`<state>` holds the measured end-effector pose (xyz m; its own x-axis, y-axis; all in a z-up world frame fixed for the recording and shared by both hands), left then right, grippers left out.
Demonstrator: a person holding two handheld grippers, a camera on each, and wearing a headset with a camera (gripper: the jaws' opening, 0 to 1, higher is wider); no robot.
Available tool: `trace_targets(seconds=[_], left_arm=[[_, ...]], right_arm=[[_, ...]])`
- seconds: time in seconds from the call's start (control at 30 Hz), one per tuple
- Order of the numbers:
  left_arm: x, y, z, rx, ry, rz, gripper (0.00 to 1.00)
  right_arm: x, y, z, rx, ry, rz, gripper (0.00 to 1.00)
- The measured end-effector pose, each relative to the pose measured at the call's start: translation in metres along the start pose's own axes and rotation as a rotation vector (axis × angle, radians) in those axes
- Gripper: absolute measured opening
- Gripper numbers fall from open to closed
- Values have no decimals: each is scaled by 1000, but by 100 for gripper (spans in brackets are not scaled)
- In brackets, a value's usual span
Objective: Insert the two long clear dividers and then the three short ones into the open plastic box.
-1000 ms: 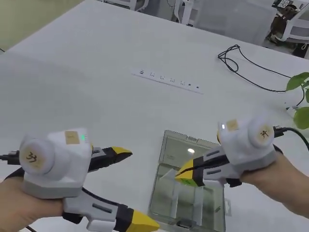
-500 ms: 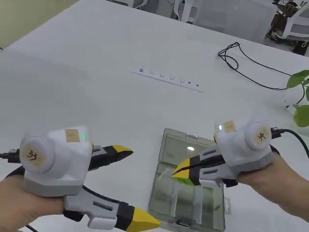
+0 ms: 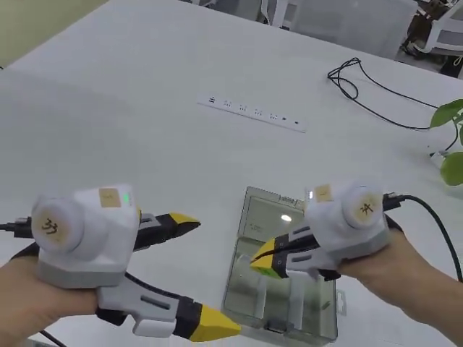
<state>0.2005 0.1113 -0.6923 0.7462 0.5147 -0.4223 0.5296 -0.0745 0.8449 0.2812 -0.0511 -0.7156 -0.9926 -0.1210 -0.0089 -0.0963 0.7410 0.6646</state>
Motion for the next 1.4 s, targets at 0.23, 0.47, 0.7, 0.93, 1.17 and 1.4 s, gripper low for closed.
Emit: trace_targets(seconds=[0.23, 0.47, 0.7, 0.93, 1.17, 1.4], left_arm=[[0, -2, 0, 11, -2, 4, 96], [1, -3, 1, 14, -5, 5, 96], [4, -7, 3, 38, -5, 9, 97], [6, -10, 5, 59, -7, 20, 98], [8, -14, 7, 91, -4, 38, 98], [8, -17, 8, 109, -2, 49, 99]], right_arm=[[0, -3, 8, 16, 19, 3, 2], [0, -6, 13, 36, 30, -1, 2], [0, -7, 18, 65, 46, -12, 3], [1, -7, 23, 102, 52, -44, 3], [3, -8, 29, 153, 50, -75, 2], [3, -7, 28, 165, 43, -81, 3]])
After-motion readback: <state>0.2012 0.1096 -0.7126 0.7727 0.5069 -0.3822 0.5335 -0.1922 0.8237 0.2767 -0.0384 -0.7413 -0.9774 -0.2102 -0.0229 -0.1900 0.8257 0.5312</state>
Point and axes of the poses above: the centre of the closed fingertips' face, and the gripper's own axes: z roughly forward along the fingers, x roughly to its left, y roughly out of its top, the point moved 9 cm from there along -z, roughly backward along the fingers, and after that the axes turned 10 degrees about -z, right-handed, at the moved point
